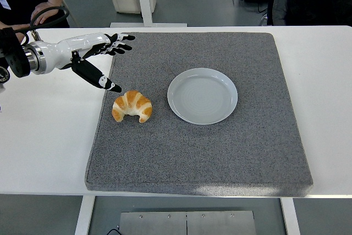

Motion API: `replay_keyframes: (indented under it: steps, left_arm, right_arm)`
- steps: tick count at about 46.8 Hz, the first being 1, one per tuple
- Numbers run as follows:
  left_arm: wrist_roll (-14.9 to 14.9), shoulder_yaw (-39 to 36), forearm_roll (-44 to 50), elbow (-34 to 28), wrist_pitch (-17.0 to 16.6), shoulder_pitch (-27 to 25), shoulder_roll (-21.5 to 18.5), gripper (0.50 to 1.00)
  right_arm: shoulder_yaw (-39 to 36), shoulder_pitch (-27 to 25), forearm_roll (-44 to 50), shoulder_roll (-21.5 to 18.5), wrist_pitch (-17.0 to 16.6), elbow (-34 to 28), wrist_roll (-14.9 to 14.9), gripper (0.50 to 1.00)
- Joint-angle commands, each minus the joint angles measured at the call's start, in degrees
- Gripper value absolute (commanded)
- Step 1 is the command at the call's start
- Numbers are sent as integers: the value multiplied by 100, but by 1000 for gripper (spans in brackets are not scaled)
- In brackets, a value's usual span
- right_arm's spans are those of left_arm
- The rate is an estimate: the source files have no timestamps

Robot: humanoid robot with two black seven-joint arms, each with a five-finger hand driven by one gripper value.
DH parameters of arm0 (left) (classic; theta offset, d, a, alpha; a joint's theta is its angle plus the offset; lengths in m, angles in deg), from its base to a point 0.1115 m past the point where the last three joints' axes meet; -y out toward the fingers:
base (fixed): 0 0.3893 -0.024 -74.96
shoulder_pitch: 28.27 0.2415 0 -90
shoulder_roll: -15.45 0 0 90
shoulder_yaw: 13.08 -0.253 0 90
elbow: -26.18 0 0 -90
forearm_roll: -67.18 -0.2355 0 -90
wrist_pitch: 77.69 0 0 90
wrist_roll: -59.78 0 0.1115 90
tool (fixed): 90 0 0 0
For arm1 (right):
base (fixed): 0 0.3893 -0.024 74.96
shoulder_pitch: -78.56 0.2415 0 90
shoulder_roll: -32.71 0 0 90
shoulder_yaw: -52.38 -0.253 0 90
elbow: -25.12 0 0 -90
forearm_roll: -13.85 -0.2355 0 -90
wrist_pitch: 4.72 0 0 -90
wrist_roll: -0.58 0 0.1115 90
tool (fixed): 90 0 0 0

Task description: Place the bread on the plate

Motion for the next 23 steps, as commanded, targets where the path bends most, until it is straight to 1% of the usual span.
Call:
replay_keyframes:
  steps: [1,4,7,9,12,15,23]
  left_arm:
    - [-41,28,-489,9,-331,246,-4,969]
    - [-85,107,-1060,18,-656,561,-22,969]
    - [-111,291,-1570,44,-1060,913,-30,969]
    - [-137,475,-1817,62,-1210,1177,-30,969]
    - [-146,765,-2028,70,-1289,1537,-30,969]
    - [-146,1003,-2055,132,-1298,1810,-4,969]
    - [-173,1161,-2073,448,-1316,2188,66,969]
  right_arm:
    - [0,0,-2,0,-6,0,1,1000]
    - [0,9,-2,0,-6,0,1,1000]
    - [0,9,-2,0,-6,0,1,1000]
    - [0,9,-2,0,-6,0,1,1000]
    - [0,9,-2,0,-6,0,1,1000]
    - [0,9,-2,0,-6,0,1,1000]
    - [-9,9,-2,0,-6,0,1,1000]
